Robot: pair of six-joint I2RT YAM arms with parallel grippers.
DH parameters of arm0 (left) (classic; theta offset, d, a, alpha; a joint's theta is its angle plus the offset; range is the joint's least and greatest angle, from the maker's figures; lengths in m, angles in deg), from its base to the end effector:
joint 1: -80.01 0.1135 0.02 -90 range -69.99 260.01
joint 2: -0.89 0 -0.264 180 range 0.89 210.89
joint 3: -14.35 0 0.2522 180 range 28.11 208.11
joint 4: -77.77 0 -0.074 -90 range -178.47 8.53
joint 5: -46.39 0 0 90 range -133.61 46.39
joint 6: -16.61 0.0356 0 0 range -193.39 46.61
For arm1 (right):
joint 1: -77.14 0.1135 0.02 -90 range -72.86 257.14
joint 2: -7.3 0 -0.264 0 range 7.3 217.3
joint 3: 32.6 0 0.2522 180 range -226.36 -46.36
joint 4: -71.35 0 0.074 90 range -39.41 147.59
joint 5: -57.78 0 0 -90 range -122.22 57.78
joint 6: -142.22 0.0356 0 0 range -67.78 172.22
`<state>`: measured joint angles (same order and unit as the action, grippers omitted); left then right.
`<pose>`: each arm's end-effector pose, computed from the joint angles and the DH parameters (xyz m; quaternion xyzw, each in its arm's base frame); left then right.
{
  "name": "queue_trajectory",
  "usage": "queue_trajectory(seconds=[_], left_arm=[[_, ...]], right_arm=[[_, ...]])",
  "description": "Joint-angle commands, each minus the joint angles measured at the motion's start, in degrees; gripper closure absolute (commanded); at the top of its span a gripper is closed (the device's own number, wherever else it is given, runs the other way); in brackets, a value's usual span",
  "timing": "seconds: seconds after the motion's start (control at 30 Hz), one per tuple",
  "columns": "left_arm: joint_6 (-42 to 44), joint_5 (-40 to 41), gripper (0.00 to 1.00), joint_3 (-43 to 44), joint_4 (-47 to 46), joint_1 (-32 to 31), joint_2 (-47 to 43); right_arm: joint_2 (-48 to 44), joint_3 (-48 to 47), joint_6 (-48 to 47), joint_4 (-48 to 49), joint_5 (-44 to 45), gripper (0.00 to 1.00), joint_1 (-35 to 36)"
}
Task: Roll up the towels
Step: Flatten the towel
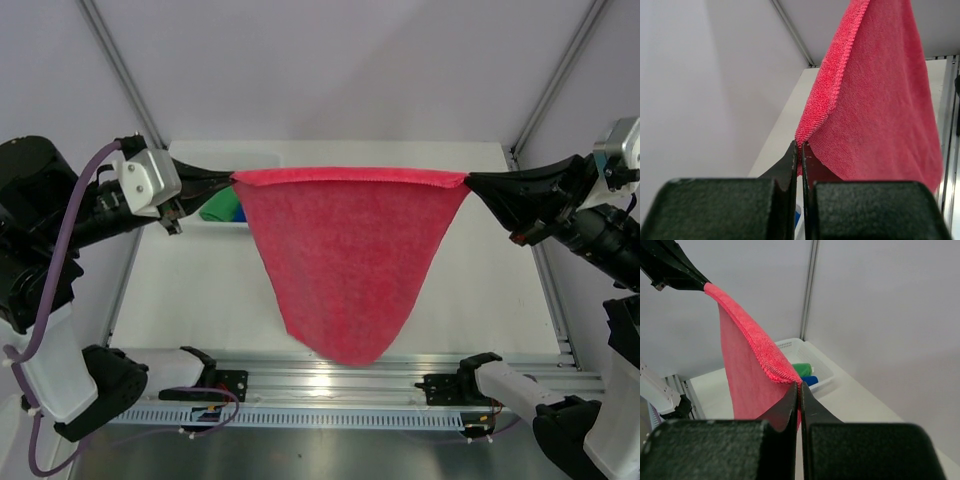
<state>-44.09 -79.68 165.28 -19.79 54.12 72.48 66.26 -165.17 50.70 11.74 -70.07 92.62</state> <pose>0.0681 -0.0564 0.6063 0.5085 0.5132 -0.2052 0.6603 0.0463 0.0355 0.6064 -0.3388 0.5382 0.2888 0.7156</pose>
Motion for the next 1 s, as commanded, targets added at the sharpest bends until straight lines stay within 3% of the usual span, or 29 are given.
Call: queue_trajectory(seconds=[0.0,0.33,0.53,0.97], left_arm=[[-2.4,-2.2,0.99,-2.0,-1.8,-0.2,-2.6],[-5.6,-4.7,0.99,-8.8,-4.2,-0.2,-8.3],[-6.9,-4.9,0.99,-7.7,-4.5,-0.2,-7.8],[-4.8,2.7,0.99,-10.4,-9.6,0.7,3.8]], right_arm=[[-1.9,1.0,0.6,-1.6,0.3,1.0,-0.2],[-5.8,3.7,3.3,-1.7,0.0,1.0,-0.7],[-6.4,3.1,3.9,-2.2,0.0,1.0,-1.8],[4.7,5.5,1.8,-1.4,7.8,1.0,-2.3]])
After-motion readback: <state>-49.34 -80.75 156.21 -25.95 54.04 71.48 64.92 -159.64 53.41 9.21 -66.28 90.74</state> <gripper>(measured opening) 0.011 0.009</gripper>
